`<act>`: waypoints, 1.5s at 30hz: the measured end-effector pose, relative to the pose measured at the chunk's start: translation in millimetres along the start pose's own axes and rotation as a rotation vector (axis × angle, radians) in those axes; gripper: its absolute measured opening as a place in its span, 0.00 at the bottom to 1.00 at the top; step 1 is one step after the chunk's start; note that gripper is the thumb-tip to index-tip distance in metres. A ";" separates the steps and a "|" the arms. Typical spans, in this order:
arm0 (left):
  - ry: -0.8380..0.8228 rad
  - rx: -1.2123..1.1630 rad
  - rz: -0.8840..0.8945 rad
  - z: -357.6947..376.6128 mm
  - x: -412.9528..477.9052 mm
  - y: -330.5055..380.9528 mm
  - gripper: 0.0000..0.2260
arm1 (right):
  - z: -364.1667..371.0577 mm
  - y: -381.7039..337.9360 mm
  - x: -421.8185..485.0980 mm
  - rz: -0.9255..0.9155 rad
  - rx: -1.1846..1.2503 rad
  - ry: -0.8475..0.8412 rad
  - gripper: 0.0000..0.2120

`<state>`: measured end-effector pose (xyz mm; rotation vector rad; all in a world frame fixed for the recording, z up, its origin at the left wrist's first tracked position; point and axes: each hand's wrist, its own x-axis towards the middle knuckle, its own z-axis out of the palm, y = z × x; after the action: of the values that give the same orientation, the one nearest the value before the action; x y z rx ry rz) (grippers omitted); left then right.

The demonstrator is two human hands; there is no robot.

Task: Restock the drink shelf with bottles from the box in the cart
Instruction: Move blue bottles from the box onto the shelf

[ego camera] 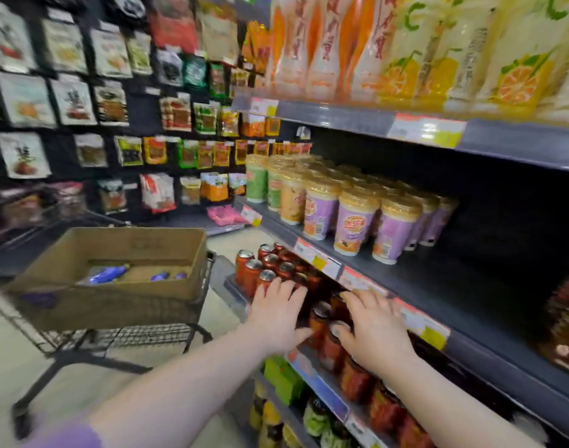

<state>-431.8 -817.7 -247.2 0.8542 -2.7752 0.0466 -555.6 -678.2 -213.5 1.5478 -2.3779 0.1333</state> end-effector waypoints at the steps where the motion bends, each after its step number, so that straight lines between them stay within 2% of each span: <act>1: -0.012 0.006 -0.030 1.9 -10.6 -24.5 0.36 | 5.5 -22.7 8.8 -0.027 0.016 -0.026 0.28; 12: -0.142 0.047 -0.429 5.6 -154.3 -286.8 0.34 | 64.5 -285.1 86.9 -0.299 0.171 -0.198 0.26; 19: -0.138 0.060 -0.600 10.0 -212.6 -383.1 0.35 | 84.5 -394.1 107.4 -0.424 0.209 -0.274 0.26; 31: -0.199 -0.008 -0.778 45.2 -205.2 -474.2 0.34 | 153.3 -479.2 202.9 -0.548 0.233 -0.418 0.26; 37: -0.213 0.026 -0.801 55.7 -139.3 -537.7 0.34 | 193.4 -504.8 288.5 -0.581 0.267 -0.442 0.28; 41: -0.191 0.038 -0.768 69.2 -79.2 -568.6 0.33 | 217.8 -496.6 349.4 -0.566 0.258 -0.471 0.26; 45: -0.257 0.013 -0.779 94.7 -43.8 -585.4 0.35 | 244.8 -486.8 395.1 -0.531 0.247 -0.527 0.25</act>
<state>-90.4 -1288.3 -372.3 1.9858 -2.4417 -0.1921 -311.2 -1285.6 -369.7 2.5386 -2.2518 -0.1190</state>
